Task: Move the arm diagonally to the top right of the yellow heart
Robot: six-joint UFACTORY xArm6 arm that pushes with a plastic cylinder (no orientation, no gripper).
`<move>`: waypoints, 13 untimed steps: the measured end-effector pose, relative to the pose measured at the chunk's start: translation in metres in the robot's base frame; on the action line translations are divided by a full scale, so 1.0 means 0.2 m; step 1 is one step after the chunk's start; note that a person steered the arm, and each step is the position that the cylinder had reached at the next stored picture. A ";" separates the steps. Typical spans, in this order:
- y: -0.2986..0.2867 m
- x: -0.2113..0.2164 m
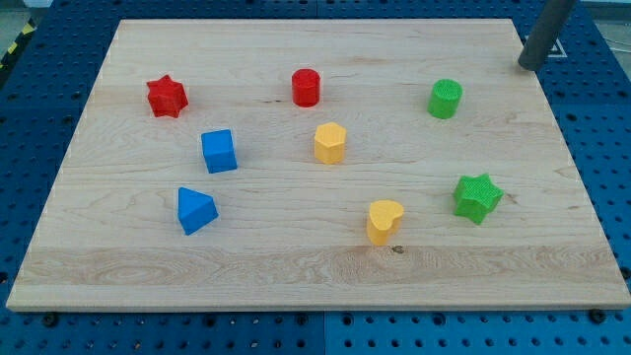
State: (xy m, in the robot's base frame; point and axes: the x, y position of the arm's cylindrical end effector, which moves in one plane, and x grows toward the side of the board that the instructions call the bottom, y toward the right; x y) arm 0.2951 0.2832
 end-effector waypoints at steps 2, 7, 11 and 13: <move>-0.13 0.16; -0.16 0.41; -0.38 0.47; -0.49 0.56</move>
State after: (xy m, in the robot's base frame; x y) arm 0.4071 0.1858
